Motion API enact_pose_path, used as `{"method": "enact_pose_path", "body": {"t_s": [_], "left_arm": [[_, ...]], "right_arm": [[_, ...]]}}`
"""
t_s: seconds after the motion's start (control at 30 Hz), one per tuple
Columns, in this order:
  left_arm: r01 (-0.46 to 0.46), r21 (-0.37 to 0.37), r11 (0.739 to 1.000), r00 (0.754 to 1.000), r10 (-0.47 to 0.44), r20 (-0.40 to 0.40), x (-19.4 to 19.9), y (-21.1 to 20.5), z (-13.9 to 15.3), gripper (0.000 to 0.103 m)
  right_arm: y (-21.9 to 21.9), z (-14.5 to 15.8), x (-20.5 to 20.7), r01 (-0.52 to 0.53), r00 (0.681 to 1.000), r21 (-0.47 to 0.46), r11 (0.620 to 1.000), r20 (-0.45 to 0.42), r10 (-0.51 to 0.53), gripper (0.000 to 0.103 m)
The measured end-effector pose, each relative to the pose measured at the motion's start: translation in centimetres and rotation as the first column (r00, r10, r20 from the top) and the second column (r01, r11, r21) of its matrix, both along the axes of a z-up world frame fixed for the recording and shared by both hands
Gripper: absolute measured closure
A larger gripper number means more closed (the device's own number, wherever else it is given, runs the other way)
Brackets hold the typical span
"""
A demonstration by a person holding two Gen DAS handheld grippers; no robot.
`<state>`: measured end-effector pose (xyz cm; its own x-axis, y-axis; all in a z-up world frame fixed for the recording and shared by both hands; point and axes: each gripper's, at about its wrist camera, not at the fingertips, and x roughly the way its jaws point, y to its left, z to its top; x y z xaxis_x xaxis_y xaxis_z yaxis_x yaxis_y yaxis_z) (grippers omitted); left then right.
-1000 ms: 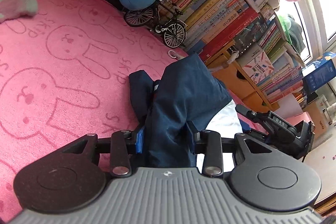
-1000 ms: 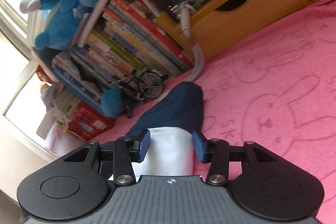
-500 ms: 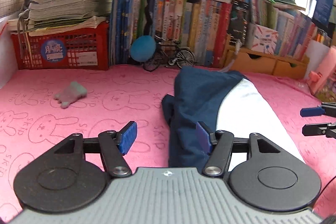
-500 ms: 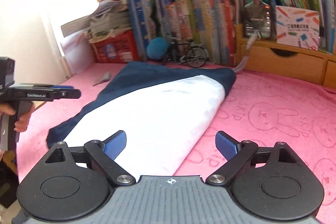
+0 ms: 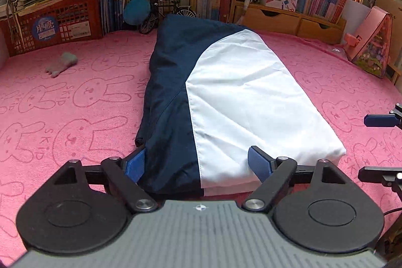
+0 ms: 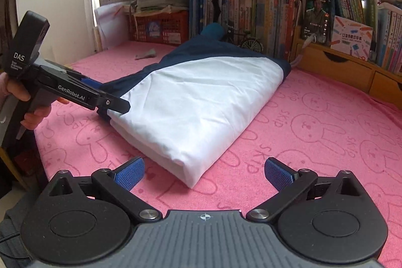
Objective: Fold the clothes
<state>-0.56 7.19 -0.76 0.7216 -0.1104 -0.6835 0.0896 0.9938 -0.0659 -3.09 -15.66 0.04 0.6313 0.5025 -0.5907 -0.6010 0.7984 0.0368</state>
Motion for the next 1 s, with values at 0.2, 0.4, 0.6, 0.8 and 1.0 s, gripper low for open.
{"method": "enact_pose_path", "body": {"t_s": [0.2,0.4,0.6,0.8,1.0], "left_arm": [[0.012,0.012,1.0,1.0,-0.012,0.008,-1.2,-0.7,0.1,0.0],[0.005,0.045,0.999,1.0,-0.006,0.007,-1.8,-1.2,-0.2,0.0],[0.0,0.074,0.997,1.0,0.001,-0.01,-1.6,-1.8,-0.8,0.0],[0.005,0.14,0.99,1.0,-0.002,-0.019,-1.5,-2.7,-1.4,0.0],[0.002,0.099,0.995,0.999,0.001,-0.033,-1.6,-2.6,-1.3,0.0]], "right_arm": [[0.7,-0.4,-1.9,0.037,0.997,0.003,0.999,0.065,-0.037,0.0],[1.3,-1.1,-2.3,0.066,0.993,-0.037,0.997,0.098,-0.062,0.0],[1.8,-1.9,-2.2,0.087,0.988,-0.039,0.995,0.132,-0.081,0.0],[2.6,-2.4,-1.5,0.061,0.992,-0.042,0.997,0.112,-0.056,0.0],[3.6,-2.6,-1.3,0.058,0.99,-0.05,0.997,0.133,-0.051,0.0]]}}
